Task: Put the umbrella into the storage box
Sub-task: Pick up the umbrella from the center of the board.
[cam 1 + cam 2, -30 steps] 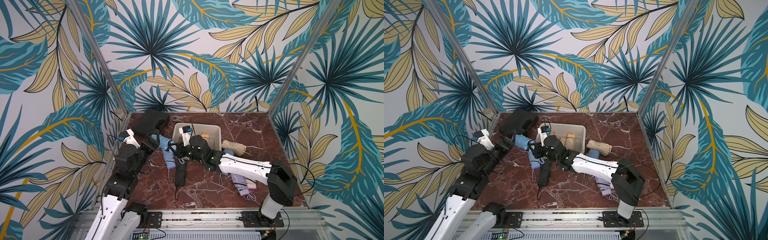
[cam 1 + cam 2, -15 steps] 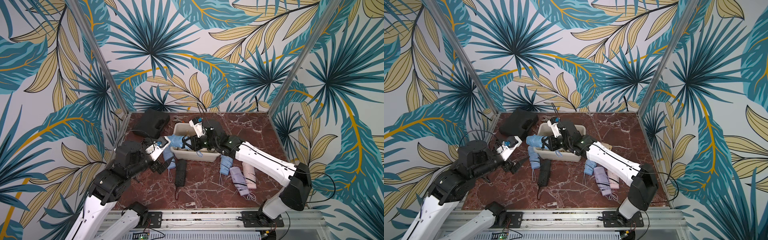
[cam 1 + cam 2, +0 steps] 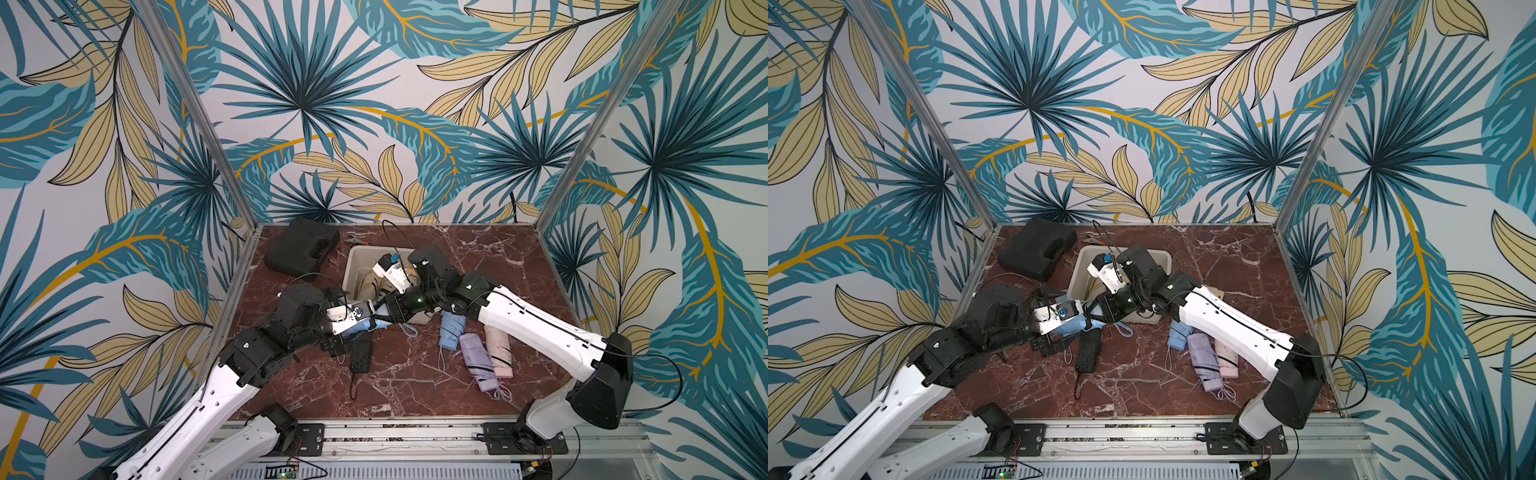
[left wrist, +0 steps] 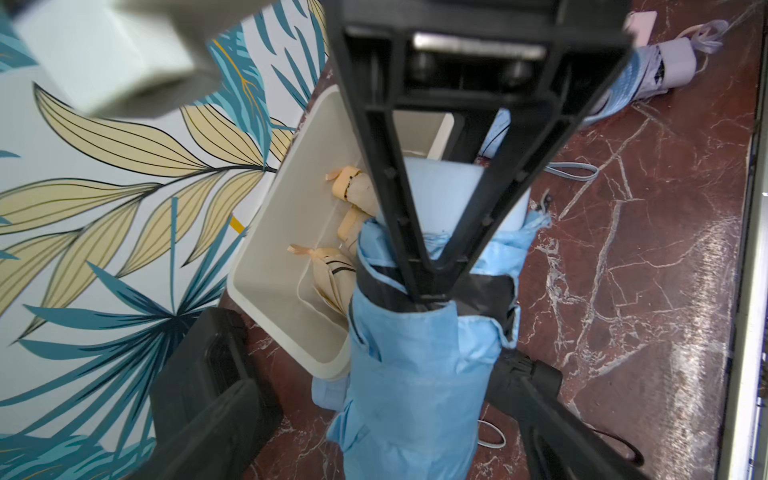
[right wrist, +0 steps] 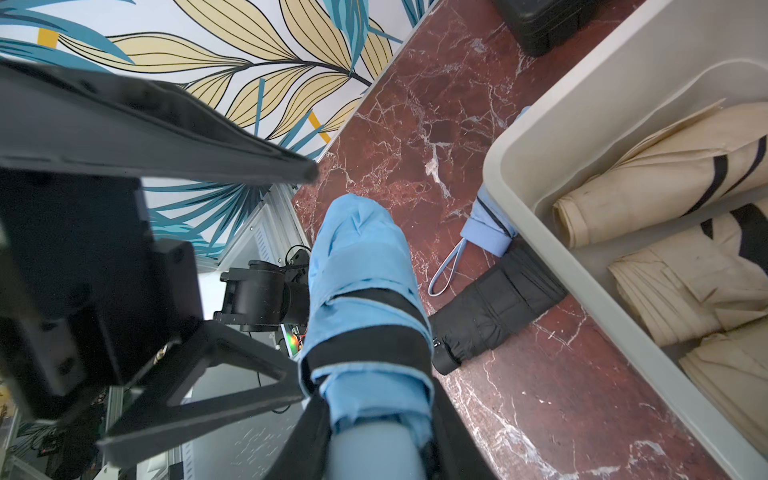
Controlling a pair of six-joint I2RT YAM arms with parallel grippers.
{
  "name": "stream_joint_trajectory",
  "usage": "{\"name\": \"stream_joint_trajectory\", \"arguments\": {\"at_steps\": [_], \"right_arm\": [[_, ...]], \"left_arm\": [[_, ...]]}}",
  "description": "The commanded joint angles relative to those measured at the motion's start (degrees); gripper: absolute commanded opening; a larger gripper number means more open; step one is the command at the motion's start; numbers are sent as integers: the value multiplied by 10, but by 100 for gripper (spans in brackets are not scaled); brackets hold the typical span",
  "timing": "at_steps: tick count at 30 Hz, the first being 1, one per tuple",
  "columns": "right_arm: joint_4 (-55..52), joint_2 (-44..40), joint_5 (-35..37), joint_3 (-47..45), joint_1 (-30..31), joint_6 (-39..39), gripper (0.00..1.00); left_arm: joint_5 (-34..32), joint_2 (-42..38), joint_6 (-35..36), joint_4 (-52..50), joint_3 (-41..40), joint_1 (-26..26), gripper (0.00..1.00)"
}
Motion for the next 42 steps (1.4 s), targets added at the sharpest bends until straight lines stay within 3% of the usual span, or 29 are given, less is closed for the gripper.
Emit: {"name": "stream_joint_trajectory", "arguments": {"at_steps": [1,10,15,19,22,24,25,28,31,35,39,42], "right_arm": [[21,-26,-46,-6,0,14,0],[38,-25,-100,-8,0,16,0],[64,-34,-111,-22,1,31,0],[68,-33,-112,-21,-13,36,0],[74,-30,-120,-22,-21,41,16],[89,-29,-125,-27,-29,58,42],[94,-28,-119,-30,-35,69,50],[102,-38,-66,-49,-58,97,69],[105,-61,0,-78,-92,127,76],[99,-96,105,-108,-122,153,77],[76,-136,270,-134,-125,173,77],[72,-160,358,-151,-125,170,77]], "left_arm": [[10,2,-27,9,-13,-9,99],[-56,15,-12,17,-20,-22,80],[-83,11,1,11,-9,-34,54],[-90,-6,11,4,-10,-39,41],[-84,-13,7,-3,-8,-40,28],[-75,-17,-2,0,-9,-41,22],[-71,-17,-8,3,-9,-40,22],[-63,-25,-33,23,-21,-40,18],[-64,-31,-72,56,-41,-41,15],[-130,-34,-175,135,-66,-41,1],[-274,-22,-347,233,-70,-40,0],[-313,4,-421,257,-45,-39,0]]}}
